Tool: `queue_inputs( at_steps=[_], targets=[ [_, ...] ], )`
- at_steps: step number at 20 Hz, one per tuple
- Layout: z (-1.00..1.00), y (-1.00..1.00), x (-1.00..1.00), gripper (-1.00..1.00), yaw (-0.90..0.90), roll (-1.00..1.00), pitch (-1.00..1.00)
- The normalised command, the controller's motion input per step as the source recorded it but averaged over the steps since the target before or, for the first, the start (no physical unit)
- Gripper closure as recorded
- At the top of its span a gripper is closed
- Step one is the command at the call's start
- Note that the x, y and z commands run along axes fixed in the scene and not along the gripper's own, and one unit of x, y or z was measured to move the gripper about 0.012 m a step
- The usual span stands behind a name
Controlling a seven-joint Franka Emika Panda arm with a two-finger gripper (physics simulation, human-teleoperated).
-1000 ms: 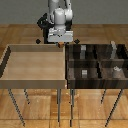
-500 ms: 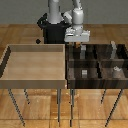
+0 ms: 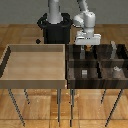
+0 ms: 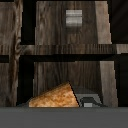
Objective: Place the loaf of bread into the appropriate compartment.
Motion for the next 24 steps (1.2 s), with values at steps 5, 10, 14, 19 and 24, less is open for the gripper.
queue_inputs(
  at_steps=[5,10,14,19,24],
  targets=[
    [0.00,0.00,1.00,1.00,0.00,0.00,0.00],
    [0.00,0.00,0.60,1.00,0.00,0.00,0.00],
    [0.00,0.00,1.00,1.00,0.00,0.00,0.00],
    [0.00,0.00,0.00,-1.00,0.00,0.00,0.00],
    [0.00,0.00,0.00,-1.00,0.00,0.00,0.00]
  ],
)
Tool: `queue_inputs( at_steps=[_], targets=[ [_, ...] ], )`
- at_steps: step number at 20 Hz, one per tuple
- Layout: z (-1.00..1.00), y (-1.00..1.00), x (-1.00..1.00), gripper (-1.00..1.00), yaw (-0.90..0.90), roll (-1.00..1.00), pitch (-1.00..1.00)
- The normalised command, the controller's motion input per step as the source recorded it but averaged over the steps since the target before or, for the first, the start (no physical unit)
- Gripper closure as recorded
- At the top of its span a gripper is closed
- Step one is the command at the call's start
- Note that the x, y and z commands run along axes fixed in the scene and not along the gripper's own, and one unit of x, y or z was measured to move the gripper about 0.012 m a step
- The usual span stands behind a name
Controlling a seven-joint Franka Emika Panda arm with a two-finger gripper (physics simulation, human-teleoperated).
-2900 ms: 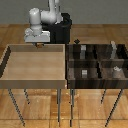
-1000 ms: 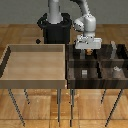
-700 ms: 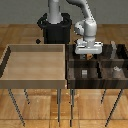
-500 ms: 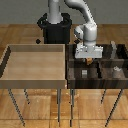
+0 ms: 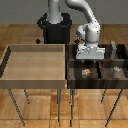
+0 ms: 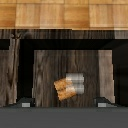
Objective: Place the loaf of bread into the appropriate compartment.
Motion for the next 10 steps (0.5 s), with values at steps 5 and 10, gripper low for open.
queue_inputs(
  at_steps=[5,10],
  targets=[
    [0.00,0.00,0.00,-1.00,0.00,0.00,0.00],
    [0.00,0.00,0.00,-1.00,0.00,0.00,0.00]
  ],
)
